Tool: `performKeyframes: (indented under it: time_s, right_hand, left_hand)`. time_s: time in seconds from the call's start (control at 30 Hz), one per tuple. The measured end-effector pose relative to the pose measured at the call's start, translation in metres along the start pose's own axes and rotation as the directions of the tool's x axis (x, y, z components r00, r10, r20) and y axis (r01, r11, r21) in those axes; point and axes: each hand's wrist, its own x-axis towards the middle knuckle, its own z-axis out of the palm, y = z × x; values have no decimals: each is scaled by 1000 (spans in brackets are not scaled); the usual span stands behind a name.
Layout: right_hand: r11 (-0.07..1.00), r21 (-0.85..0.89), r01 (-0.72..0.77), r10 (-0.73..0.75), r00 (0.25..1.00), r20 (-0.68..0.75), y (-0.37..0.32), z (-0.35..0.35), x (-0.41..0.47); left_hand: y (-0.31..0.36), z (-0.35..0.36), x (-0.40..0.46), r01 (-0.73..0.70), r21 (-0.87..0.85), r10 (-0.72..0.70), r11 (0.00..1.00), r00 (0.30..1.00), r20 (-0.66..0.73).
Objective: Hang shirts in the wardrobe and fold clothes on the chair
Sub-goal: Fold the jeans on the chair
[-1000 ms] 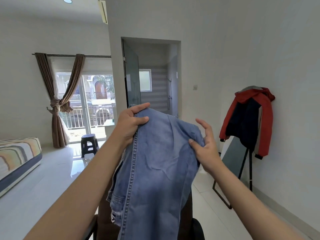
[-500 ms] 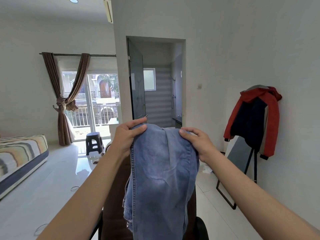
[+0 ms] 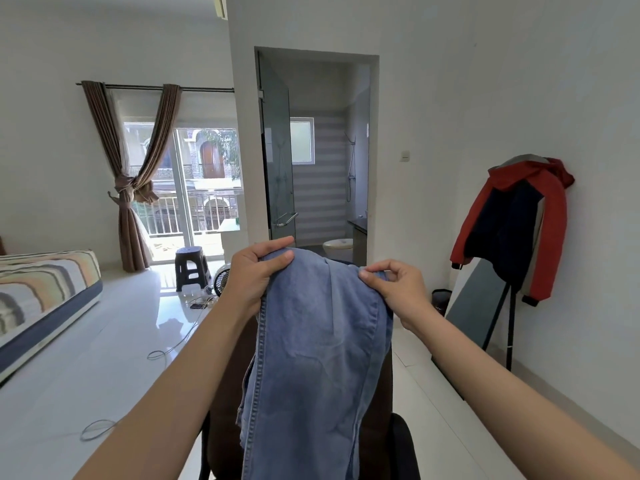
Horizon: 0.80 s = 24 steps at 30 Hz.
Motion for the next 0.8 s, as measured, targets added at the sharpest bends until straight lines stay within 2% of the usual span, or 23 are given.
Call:
performKeyframes:
  time_s: [0.1, 0.27, 0.37, 0.5, 0.8]
  right_hand:
    - [995, -35, 99, -99, 995, -5, 3, 2, 0]
    - [985, -85, 150, -158, 982, -105, 7, 2, 4]
    - [991, -49, 127, -133, 978, -160, 13, 1, 2]
    - [994, -15, 108, -109, 982, -156, 19, 0, -2]
    - [995, -54, 78, -88, 974, -208, 19, -3, 0]
  left_hand:
    - [-5, -4, -3, 15, -16, -16, 1000, 1000, -14]
    - [-10, -5, -6, 23, -34, -24, 999, 999, -47]
    - [-12, -2, -8, 13, -37, -15, 999, 998, -55]
    - [-18, 2, -11, 4, -20, -5, 1000, 999, -52]
    - [-32, 0, -15, 52, -52, -56, 997, 996, -76]
